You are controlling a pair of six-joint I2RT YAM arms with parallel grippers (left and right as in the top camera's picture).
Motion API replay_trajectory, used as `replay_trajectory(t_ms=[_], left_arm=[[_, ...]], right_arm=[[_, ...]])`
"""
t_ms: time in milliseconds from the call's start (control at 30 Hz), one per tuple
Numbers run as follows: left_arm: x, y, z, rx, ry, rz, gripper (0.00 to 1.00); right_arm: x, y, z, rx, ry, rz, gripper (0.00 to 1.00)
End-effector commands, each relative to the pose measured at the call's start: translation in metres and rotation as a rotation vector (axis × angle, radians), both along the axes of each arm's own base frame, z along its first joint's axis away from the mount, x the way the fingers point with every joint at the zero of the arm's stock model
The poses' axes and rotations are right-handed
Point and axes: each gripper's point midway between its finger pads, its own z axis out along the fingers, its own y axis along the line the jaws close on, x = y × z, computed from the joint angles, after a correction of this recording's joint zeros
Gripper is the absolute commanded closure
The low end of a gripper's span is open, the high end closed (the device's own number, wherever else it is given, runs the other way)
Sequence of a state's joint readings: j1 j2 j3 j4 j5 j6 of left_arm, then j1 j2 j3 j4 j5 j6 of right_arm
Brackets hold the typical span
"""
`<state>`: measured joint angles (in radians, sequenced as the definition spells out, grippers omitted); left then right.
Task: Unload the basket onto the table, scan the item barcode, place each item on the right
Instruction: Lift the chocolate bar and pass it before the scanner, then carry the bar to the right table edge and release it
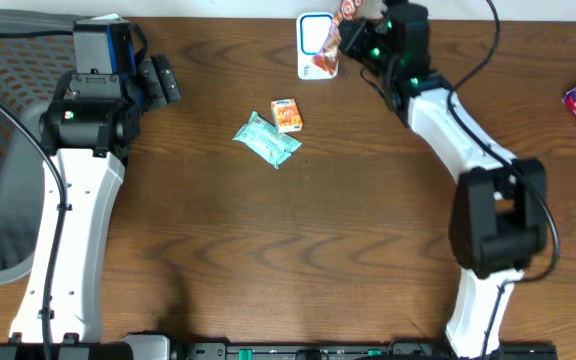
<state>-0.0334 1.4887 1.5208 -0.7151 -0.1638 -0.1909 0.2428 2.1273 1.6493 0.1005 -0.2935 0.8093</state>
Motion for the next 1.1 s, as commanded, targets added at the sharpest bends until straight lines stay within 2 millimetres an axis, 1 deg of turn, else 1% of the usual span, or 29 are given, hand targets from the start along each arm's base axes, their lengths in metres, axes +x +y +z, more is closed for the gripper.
replay_trajectory(t_ms=[0,100,267,333,433,500,567,633,733,767,800,833,933,1000,1033,1067], left_arm=[[0.000,0.004,-0.003,0.000,0.006,0.023,0.02],[0.000,0.004,-0.003,0.000,0.006,0.023,0.02],[0.000,0.004,-0.003,0.000,0.006,0.023,0.02],[0.000,0.004,-0.003,0.000,0.006,0.023,0.02],[0.000,0.004,-0.003,0.000,0.006,0.023,0.02],[0.000,0.004,-0.003,0.000,0.006,0.023,0.02],[0.000,0.004,-0.003,0.000,0.006,0.023,0.02],[0.000,0.004,-0.003,0.000,0.007,0.023,0.02],[0.000,0.004,-0.003,0.000,0.006,0.023,0.02],[0.000,0.004,-0.003,0.000,0.006,0.023,0.02],[0.000,0.004,-0.003,0.000,0.006,0.023,0.02],[0.000,0.004,-0.003,0.000,0.006,0.023,0.02],[0.000,0.004,-0.003,0.000,0.006,0.023,0.02],[0.000,0.004,-0.003,0.000,0.006,0.023,0.02],[0.000,0.004,-0.003,0.000,0.007,0.023,0.02],[0.000,0.004,-0.003,0.000,0.006,0.023,0.02]], right_arm=[[0.014,0.031,-0.005,0.054,0.055,0.071,0.99],[0.019,0.037,-0.014,0.005,0.087,0.092,0.99],[0.020,0.030,-0.010,-0.052,0.081,0.106,0.99],[0.021,0.018,-0.006,-0.079,0.086,0.100,0.99],[0.025,-0.016,-0.002,-0.113,0.118,0.065,0.99],[0.027,-0.051,0.001,-0.129,0.147,0.020,0.99],[0.028,-0.092,0.002,-0.138,0.182,-0.036,0.99],[0.024,-0.151,-0.002,-0.157,0.232,-0.115,0.99],[0.010,-0.225,-0.014,-0.158,0.323,-0.227,0.99],[0.001,-0.258,-0.020,-0.154,0.363,-0.275,0.99],[-0.006,-0.280,-0.025,-0.154,0.390,-0.305,0.99],[-0.017,-0.310,-0.030,-0.154,0.423,-0.344,0.99],[-0.041,-0.363,-0.039,-0.151,0.480,-0.414,0.99],[-0.064,-0.400,-0.046,-0.163,0.522,-0.451,0.99],[-0.069,-0.407,-0.048,-0.167,0.531,-0.457,0.99],[-0.077,-0.418,-0.052,-0.173,0.549,-0.465,0.99]])
